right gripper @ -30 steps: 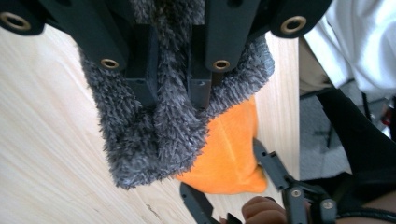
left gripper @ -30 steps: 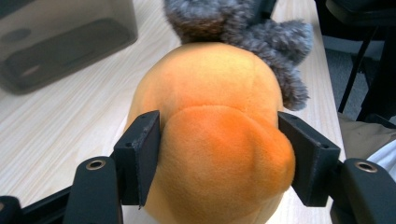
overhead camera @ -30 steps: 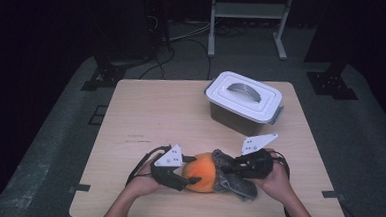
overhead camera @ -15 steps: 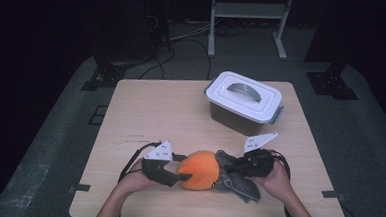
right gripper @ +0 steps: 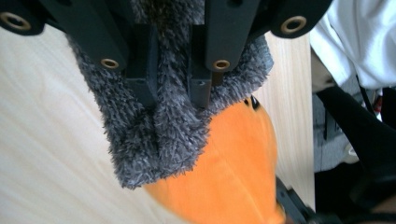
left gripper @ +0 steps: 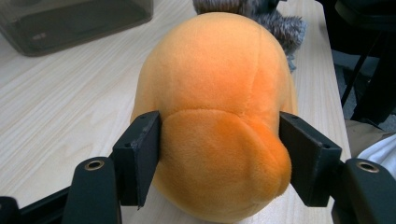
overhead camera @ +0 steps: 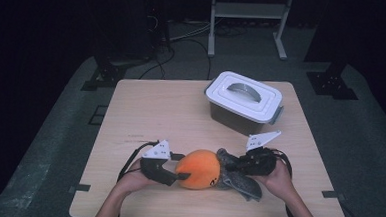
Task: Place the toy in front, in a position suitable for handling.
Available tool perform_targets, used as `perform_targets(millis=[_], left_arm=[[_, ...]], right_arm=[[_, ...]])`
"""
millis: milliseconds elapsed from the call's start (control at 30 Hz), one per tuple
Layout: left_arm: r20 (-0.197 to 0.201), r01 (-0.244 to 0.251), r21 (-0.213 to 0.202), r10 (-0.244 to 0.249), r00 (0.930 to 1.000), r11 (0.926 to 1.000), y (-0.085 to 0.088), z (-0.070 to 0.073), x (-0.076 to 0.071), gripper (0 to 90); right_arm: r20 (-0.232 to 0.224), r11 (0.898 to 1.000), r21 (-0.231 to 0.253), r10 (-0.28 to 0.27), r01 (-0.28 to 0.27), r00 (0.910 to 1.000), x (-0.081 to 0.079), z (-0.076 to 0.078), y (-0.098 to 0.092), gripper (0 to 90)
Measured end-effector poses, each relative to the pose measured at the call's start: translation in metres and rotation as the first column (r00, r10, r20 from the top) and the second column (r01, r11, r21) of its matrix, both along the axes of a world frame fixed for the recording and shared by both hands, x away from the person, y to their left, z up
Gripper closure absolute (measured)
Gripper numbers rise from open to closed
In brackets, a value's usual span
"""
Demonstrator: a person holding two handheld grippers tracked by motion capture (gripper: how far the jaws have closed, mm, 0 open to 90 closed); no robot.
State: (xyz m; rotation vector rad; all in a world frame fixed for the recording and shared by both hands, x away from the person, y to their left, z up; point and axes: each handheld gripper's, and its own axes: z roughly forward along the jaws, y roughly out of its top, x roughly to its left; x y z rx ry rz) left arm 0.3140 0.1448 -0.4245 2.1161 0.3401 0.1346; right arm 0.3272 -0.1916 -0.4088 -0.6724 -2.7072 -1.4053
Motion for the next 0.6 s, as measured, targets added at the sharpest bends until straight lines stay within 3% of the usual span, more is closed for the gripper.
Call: perform_targets(millis=[167, 267, 367, 433, 533, 600], left_arm=[[0.033, 0.039, 0.01, -0.039, 0.9987, 0.9992, -0.009, 0.002, -0.005, 34.1], [0.031, 0.052, 0.003, -0.052, 0.9981, 0.9986, -0.011, 0.004, -0.008, 31.6], [0.033, 0.081, -0.032, -0.08, 0.9963, 0.9962, -0.008, 0.007, -0.008, 31.2], [0.034, 0.084, -0.037, -0.082, 0.996, 0.9958, -0.007, 0.008, -0.008, 34.4], [0.076, 0.084, -0.014, -0.083, 0.9937, 0.9964, -0.01, 0.009, -0.012, 42.7], [0.098, 0.076, -0.01, -0.075, 0.9923, 0.9971, -0.014, 0.011, -0.014, 45.8]], right_arm=[[0.039, 0.999, 0.029, 0.02, -0.022, 0.999, -0.006, 0.011, 0.004, 76.3], [0.018, 0.999, -0.014, 0.035, -0.035, 0.9992, -0.005, 0.003, 0.009, 76.4], [-0.005, 0.999, -0.036, 0.03, -0.03, 0.9995, -0.001, -0.002, 0.007, 76.4], [-0.001, 0.998, -0.061, 0.019, -0.019, 0.9998, -0.002, -0.001, 0.004, 76.3], [0.021, 0.997, -0.069, 0.021, -0.019, 0.9996, -0.005, 0.005, 0.004, 76.5], [0.047, 0.999, -0.046, 0.032, -0.03, 0.9984, -0.009, 0.016, 0.004, 76.5]])
